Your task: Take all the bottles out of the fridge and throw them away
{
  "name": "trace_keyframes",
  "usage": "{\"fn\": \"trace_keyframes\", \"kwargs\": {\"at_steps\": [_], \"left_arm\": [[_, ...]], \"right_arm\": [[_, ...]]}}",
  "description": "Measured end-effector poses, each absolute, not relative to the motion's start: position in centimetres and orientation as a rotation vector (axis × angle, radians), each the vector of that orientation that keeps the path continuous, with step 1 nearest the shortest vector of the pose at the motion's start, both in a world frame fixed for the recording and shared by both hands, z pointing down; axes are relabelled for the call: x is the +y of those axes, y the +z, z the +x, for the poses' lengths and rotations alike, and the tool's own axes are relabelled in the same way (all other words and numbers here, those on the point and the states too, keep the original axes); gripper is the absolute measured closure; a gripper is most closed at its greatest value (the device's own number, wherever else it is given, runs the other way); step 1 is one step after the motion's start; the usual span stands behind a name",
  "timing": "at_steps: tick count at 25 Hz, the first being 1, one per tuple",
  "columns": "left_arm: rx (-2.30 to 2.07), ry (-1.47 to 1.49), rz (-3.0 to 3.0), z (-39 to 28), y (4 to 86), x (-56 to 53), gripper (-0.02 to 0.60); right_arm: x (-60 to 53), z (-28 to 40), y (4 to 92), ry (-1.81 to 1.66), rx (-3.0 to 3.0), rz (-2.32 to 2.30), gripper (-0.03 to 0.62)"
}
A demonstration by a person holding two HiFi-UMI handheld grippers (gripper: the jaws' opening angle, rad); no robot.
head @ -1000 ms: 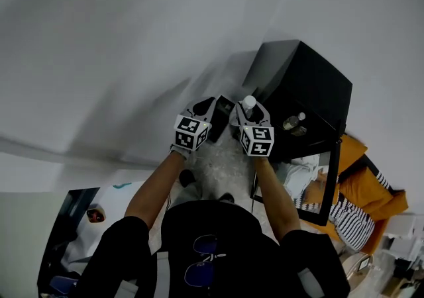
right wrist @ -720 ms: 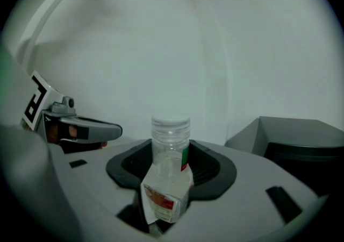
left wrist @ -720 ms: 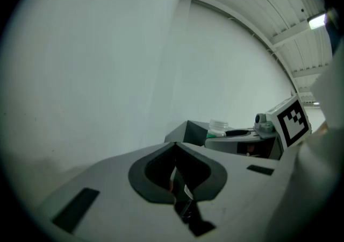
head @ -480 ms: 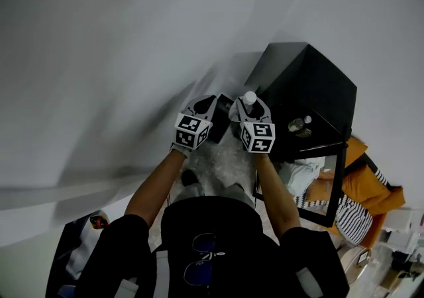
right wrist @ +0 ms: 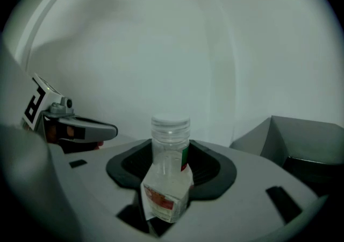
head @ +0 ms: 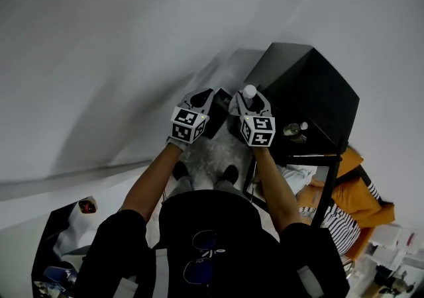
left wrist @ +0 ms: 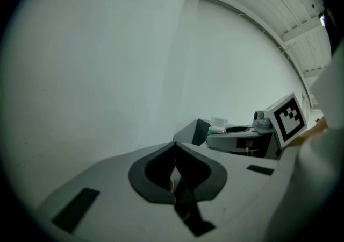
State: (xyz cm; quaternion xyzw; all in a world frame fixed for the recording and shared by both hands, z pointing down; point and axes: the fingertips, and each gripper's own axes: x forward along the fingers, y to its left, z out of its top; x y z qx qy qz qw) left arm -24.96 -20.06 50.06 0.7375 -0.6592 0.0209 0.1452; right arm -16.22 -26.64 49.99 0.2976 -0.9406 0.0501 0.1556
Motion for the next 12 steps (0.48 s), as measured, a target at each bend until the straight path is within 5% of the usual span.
{"fn": "trace_keyframes", "kwargs": {"at_steps": [12], "left_arm": [[-1.877,0.13,2.065,-24.4,57.0,-22.8,0.583]], "right_arm": [[-30.4,-16.8,57.7,0.198,-2.698,0.743,0.387]]}}
